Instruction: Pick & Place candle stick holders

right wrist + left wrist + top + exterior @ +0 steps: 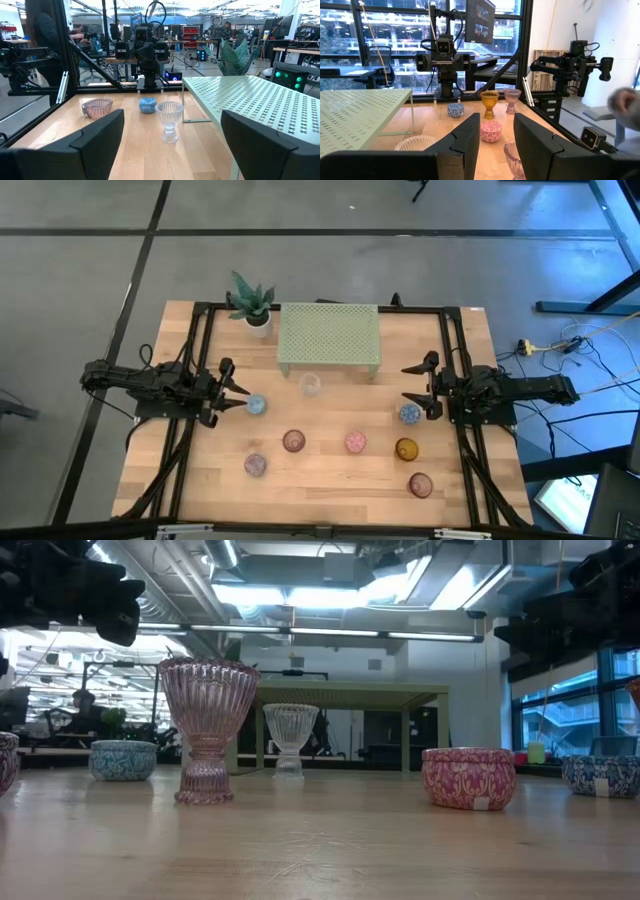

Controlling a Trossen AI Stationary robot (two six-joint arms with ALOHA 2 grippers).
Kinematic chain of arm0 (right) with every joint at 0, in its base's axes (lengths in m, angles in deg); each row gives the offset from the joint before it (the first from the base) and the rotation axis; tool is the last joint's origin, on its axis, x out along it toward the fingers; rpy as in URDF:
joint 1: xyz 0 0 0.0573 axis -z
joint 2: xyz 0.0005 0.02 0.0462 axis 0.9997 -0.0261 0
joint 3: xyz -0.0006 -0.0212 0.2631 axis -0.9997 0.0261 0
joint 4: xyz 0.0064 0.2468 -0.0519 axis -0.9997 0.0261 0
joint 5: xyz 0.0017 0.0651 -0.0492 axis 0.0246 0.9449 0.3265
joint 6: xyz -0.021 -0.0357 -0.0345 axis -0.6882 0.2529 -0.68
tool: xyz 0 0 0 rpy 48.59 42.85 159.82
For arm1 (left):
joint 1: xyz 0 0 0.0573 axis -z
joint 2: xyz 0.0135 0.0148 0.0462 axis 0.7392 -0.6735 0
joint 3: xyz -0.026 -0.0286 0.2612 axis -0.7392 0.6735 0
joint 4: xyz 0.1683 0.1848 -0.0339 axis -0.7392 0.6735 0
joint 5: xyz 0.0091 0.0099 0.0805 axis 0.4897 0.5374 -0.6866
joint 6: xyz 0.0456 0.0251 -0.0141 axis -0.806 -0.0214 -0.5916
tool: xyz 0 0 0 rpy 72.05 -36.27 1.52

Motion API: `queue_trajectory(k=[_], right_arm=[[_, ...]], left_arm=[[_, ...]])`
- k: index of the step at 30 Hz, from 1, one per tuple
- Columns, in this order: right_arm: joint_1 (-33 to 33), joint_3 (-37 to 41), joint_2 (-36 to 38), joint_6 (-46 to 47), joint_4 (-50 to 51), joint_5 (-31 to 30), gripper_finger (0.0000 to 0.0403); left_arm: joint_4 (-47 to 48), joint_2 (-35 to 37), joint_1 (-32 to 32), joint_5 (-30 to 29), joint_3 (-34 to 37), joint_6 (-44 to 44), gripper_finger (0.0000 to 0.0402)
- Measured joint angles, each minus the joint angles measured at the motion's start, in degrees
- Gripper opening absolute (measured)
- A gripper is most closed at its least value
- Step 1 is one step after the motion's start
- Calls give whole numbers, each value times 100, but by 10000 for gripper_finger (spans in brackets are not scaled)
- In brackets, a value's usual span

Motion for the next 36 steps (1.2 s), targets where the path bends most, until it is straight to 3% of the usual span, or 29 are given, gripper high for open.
queue_trajectory(k=[19, 26, 36], right_arm=[[0, 1, 0, 62, 0, 2, 337], [-3, 2, -1, 1987, -106, 2, 337], [0, 2, -2, 747, -725, 2, 337]], left_arm=[[0, -1, 1, 0, 0, 0, 116], [-48, -1, 2, -182, 0, -2, 116], [-675, 2, -1, -1051, -2, -131, 116]])
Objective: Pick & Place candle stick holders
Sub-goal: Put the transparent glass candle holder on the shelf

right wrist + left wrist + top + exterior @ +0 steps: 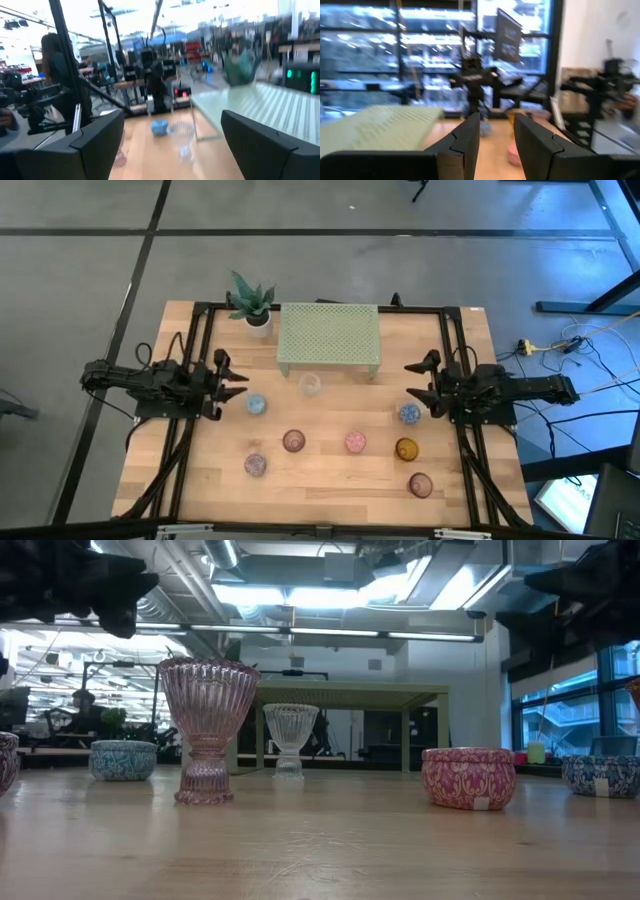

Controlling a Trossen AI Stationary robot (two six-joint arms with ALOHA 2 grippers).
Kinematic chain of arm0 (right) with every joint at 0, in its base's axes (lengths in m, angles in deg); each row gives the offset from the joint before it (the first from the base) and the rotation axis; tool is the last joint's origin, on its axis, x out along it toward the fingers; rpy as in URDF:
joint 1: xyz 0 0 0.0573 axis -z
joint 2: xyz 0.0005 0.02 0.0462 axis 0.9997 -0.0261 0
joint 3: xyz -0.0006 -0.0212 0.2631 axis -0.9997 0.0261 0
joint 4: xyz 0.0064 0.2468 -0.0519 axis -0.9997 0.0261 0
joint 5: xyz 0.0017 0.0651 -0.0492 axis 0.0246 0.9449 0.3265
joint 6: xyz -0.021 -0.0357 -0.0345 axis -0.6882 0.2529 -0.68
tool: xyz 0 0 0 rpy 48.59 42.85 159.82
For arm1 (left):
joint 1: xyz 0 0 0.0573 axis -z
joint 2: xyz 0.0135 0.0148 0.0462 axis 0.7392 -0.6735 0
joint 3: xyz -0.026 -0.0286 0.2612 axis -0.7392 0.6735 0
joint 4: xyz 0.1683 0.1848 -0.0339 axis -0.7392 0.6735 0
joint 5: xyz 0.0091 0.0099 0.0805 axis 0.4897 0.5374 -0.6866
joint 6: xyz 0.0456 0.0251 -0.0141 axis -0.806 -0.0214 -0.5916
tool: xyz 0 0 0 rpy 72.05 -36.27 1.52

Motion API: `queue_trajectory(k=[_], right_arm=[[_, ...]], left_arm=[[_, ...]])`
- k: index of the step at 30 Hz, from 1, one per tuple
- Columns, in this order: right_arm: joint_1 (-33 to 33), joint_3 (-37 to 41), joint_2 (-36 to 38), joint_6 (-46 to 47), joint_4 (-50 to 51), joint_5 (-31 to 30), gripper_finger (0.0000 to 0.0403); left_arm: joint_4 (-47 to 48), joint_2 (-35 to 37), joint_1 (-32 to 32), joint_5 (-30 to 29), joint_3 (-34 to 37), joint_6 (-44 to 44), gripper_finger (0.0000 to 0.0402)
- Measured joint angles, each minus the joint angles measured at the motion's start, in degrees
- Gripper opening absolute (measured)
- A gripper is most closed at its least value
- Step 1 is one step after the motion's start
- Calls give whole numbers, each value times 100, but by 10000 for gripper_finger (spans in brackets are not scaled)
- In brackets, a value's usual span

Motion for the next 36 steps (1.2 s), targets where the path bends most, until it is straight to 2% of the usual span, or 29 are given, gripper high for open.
queue_trajectory(k=[6, 11, 19, 25, 31, 36], right_arm=[[0, 0, 2, 3, -619, -2, 337], [0, 0, 2, -36, -600, -2, 337], [0, -2, 0, -892, -515, -2, 337], [0, 0, 1, -757, -575, -2, 337], [0, -1, 0, -760, -799, -2, 337], [0, -1, 0, -747, -800, -2, 337]], left_arm=[[-150, -2, 0, -88, 1, 211, 116], [-131, -2, 0, -88, 0, 185, 116], [-103, -110, 0, -286, 0, 280, 119], [-613, -488, 0, -796, 0, 218, 148], [-1119, -968, 0, -743, 0, 139, 183], [-1346, -1257, -4, -836, 0, 129, 191]])
